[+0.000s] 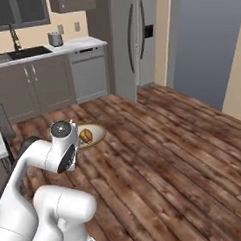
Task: Pick the chicken drumstick and lemon from their plates and place them in the bowl. Then put the bowl in the fridge.
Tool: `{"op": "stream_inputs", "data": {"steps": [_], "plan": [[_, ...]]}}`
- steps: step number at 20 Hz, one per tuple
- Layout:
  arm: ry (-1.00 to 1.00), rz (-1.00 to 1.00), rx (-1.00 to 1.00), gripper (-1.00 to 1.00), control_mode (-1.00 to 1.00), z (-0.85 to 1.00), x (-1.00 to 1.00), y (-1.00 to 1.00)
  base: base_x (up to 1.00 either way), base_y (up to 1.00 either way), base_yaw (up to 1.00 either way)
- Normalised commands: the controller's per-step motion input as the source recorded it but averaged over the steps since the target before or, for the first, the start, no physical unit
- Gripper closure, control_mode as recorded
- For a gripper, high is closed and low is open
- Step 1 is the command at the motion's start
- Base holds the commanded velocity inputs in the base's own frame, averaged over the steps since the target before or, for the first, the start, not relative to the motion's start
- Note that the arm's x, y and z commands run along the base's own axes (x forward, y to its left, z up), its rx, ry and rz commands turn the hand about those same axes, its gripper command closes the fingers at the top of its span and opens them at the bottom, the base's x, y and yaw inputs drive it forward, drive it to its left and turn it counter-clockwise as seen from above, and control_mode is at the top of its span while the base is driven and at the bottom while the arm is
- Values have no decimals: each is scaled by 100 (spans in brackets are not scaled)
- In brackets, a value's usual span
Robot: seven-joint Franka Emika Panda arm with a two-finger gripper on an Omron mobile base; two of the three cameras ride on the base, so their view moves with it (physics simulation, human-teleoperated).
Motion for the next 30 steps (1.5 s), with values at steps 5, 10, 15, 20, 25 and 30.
{"op": "stream_inputs", "data": {"steps": [5, 10, 15, 20, 25, 30], "plan": [[0, 0, 0, 100, 100, 0, 0, 0, 73, 0, -23], [0, 0, 0, 100, 100, 0, 0, 0, 77, -3, -14], [0, 0, 0, 100, 100, 0, 0, 0, 81, -8, -8], [0, 0, 0, 100, 100, 0, 0, 0, 82, -8, -6], [0, 0, 0, 100, 100, 0, 0, 0, 81, -7, -8], [0, 0, 0, 100, 100, 0, 0, 0, 80, -6, -10]]}}
